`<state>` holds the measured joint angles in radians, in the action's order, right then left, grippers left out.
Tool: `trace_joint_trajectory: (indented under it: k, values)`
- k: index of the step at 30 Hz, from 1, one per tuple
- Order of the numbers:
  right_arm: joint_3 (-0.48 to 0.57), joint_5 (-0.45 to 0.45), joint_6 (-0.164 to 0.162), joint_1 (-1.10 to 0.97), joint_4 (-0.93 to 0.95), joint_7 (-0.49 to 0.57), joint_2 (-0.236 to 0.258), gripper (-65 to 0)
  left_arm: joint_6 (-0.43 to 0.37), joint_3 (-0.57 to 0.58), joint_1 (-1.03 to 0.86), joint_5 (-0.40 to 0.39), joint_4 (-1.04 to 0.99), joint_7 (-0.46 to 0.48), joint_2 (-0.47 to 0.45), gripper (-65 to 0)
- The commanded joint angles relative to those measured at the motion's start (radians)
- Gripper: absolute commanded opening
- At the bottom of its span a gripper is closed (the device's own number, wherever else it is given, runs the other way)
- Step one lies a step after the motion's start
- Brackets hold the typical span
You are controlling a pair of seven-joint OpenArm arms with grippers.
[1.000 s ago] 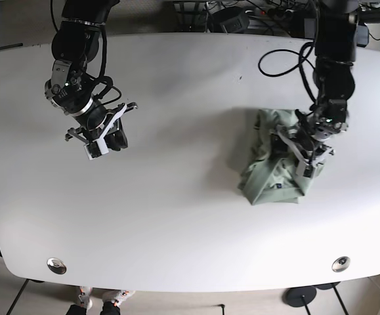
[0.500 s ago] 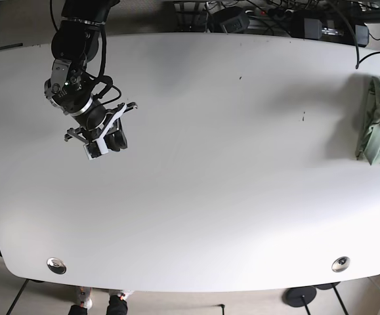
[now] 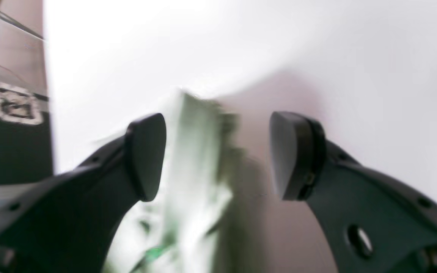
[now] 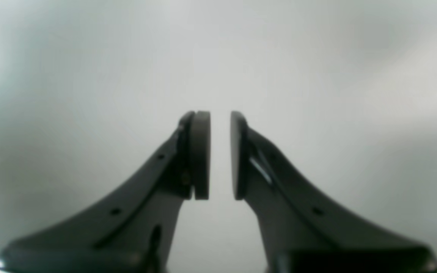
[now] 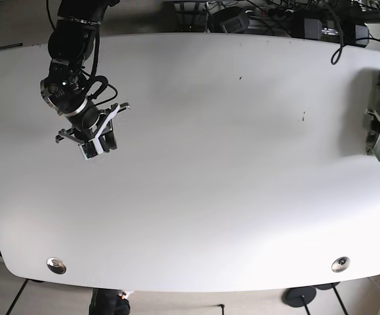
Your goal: Fold the T-shirt properly
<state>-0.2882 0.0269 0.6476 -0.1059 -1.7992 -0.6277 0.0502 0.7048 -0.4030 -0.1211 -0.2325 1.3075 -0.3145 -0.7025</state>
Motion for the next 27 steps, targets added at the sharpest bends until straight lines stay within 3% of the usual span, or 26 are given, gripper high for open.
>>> trace_joint_trajectory:
  k: [1,4,9,12,15,19,22,24,27]
  values:
    - [-0.004,-0.015,0.004,0.01,-0.023,0.067,-0.017,-56.4,-0.007,-0.012,0.024,-0.026,0.126,0.016,0.025,-26.0]
    - [-0.004,-0.054,0.004,-0.015,-0.023,0.134,-0.022,-56.4,-0.007,-0.01,0.021,-0.008,0.258,-0.03,0.159,-26.0]
    - [-0.015,-0.058,0.004,-0.081,-0.023,0.24,-0.02,-56.4,-0.007,-0.003,0.002,0.227,0.502,-0.061,0.53,-26.0]
    - [-0.047,-0.052,0.004,-0.128,-0.024,0.279,-0.022,-56.4,-0.007,0.08,-0.085,0.354,0.614,-0.061,0.716,-26.0]
    - [-0.049,-0.051,0.004,-0.22,-0.095,0.277,-0.019,-56.4,-0.007,0.161,-0.22,0.456,0.666,-0.061,0.837,-26.0]
    - [-0.049,-0.049,0.004,-0.357,-0.175,0.282,-0.023,-56.4,-0.015,0.181,-0.386,0.468,0.685,-0.061,0.86,-26.1]
    - [-0.049,-0.049,0.004,-0.44,-0.204,0.285,-0.023,-56.4,-0.141,0.178,-0.493,0.463,0.697,-0.059,0.86,-26.9]
    - [-0.064,-0.008,0.004,-0.503,-0.205,0.306,-0.023,-56.4,-0.236,0.178,-0.559,0.463,0.699,-0.059,0.86,-34.6]
    - [-0.105,0.101,0.004,-0.611,-0.213,0.346,-0.022,-56.4,-0.259,0.181,-0.641,0.462,0.699,-0.061,0.86,-41.1]
